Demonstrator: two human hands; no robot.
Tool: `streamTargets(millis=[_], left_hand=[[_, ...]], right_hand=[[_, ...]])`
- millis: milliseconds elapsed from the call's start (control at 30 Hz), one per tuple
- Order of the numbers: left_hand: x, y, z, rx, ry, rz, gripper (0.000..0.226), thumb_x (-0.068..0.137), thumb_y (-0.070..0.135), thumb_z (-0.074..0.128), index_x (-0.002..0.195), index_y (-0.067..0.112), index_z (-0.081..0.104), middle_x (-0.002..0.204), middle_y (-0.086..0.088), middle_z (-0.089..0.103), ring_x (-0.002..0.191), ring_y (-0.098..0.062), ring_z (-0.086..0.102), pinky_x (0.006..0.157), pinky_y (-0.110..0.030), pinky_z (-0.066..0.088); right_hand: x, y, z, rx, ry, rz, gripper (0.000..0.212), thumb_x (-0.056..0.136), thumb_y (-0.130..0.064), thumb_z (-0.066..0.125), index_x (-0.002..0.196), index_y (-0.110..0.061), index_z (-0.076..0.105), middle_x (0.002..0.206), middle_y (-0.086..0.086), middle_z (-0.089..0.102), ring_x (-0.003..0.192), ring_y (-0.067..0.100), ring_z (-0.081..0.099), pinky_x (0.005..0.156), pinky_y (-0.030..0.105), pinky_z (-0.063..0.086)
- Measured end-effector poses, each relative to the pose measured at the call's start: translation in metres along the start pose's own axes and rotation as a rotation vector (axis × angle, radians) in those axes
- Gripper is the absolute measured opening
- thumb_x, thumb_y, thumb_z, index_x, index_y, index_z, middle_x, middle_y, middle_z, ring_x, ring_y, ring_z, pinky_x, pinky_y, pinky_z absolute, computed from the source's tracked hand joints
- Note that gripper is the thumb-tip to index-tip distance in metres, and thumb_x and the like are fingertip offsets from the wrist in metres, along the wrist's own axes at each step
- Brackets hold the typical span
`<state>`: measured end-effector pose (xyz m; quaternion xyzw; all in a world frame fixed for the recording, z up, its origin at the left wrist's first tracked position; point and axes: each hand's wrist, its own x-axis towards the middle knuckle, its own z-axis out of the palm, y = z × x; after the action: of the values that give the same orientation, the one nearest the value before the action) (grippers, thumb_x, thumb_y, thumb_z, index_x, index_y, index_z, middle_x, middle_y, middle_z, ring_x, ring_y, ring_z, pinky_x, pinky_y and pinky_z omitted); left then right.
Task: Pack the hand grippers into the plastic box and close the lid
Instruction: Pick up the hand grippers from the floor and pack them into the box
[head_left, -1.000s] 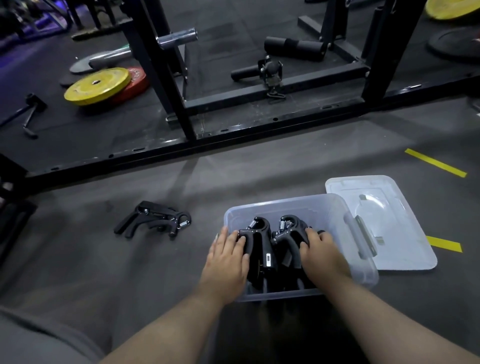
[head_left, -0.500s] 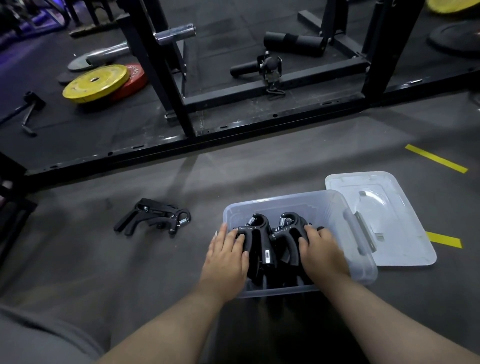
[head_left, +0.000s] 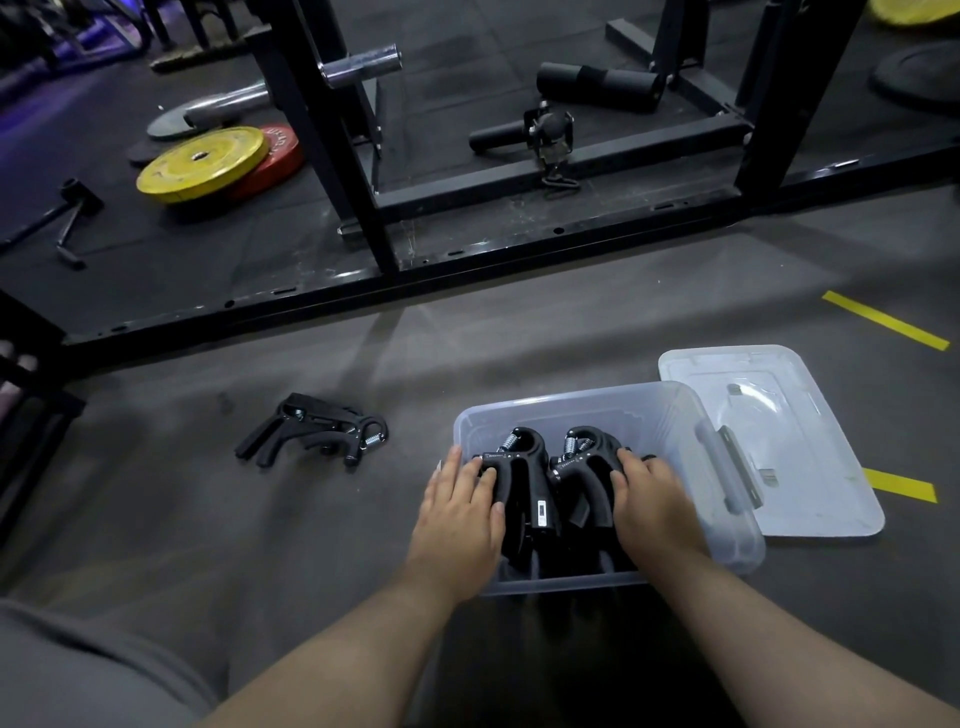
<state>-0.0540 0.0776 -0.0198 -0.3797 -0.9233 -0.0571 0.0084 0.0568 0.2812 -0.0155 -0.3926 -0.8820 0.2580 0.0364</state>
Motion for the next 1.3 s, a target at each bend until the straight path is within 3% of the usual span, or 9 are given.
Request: streamTargets(millis=[333,600,700,833,967,1133,1300], left_hand=[[0.000,0.000,0.000,-0.012,-0.002,-0.002,0.052,0.096,0.037,0.032,0.135,0.012,0.055,0.142,-0.002,0.049,0.147,-0.027,0.020,0.114,-0.049,0.030],[-0.001,0.000,0.000,-0.015,-0.002,-0.006,0.052,0.096,0.037,0.031,0.135,0.013,0.055,0.142,-0.002,0.049,0.148,-0.026,0.020,0.114,-0.049,0.031],[-0.001,0.000,0.000,-0.020,-0.004,-0.014,0.052,0.096,0.038,0.030,0.136,0.013,0.055,0.144,-0.002,0.048,0.148,-0.026,0.018,0.115,-0.048,0.029],[-0.001,0.001,-0.001,-0.020,0.002,-0.020,0.052,0.096,0.038,0.030,0.135,0.014,0.055,0.143,-0.001,0.048,0.148,-0.025,0.018,0.116,-0.048,0.028],[-0.001,0.001,-0.001,-0.026,-0.003,-0.025,0.053,0.096,0.039,0.029,0.137,0.014,0.053,0.145,0.000,0.047,0.149,-0.025,0.016,0.117,-0.047,0.026],[-0.002,0.002,-0.001,-0.028,0.010,-0.018,0.052,0.096,0.038,0.031,0.135,0.013,0.055,0.143,-0.001,0.048,0.148,-0.026,0.018,0.117,-0.047,0.025],[-0.001,0.002,-0.001,-0.027,0.011,-0.027,0.051,0.095,0.038,0.033,0.133,0.013,0.057,0.142,-0.001,0.049,0.148,-0.026,0.020,0.116,-0.048,0.028]], right_hand=[[0.002,0.002,-0.003,-0.034,0.009,-0.011,0.040,0.101,-0.029,0.043,0.140,-0.022,0.051,0.131,0.005,0.057,0.118,0.028,0.051,0.098,0.040,0.039],[0.000,-0.004,-0.006,0.030,0.058,0.045,0.039,0.099,-0.028,0.049,0.135,-0.017,0.055,0.123,0.015,0.055,0.115,0.035,0.049,0.096,0.044,0.042],[0.000,-0.005,-0.009,0.100,0.084,0.117,0.038,0.099,-0.026,0.047,0.134,-0.013,0.053,0.126,0.019,0.051,0.116,0.040,0.047,0.096,0.047,0.042],[0.006,-0.007,-0.012,0.169,-0.041,0.270,0.037,0.101,-0.029,0.040,0.128,-0.007,0.051,0.130,0.020,0.049,0.116,0.042,0.051,0.098,0.047,0.042],[0.003,-0.010,-0.011,0.105,-0.089,0.247,0.039,0.098,-0.035,0.044,0.127,-0.009,0.052,0.127,0.017,0.049,0.117,0.040,0.050,0.097,0.047,0.042],[0.007,-0.019,-0.013,0.113,0.021,0.256,0.038,0.097,-0.028,0.048,0.127,-0.006,0.053,0.129,0.020,0.047,0.118,0.042,0.046,0.100,0.048,0.040],[0.003,-0.029,-0.002,0.009,-0.026,0.207,0.038,0.097,-0.027,0.050,0.126,-0.002,0.052,0.130,0.022,0.048,0.120,0.041,0.046,0.101,0.044,0.037]])
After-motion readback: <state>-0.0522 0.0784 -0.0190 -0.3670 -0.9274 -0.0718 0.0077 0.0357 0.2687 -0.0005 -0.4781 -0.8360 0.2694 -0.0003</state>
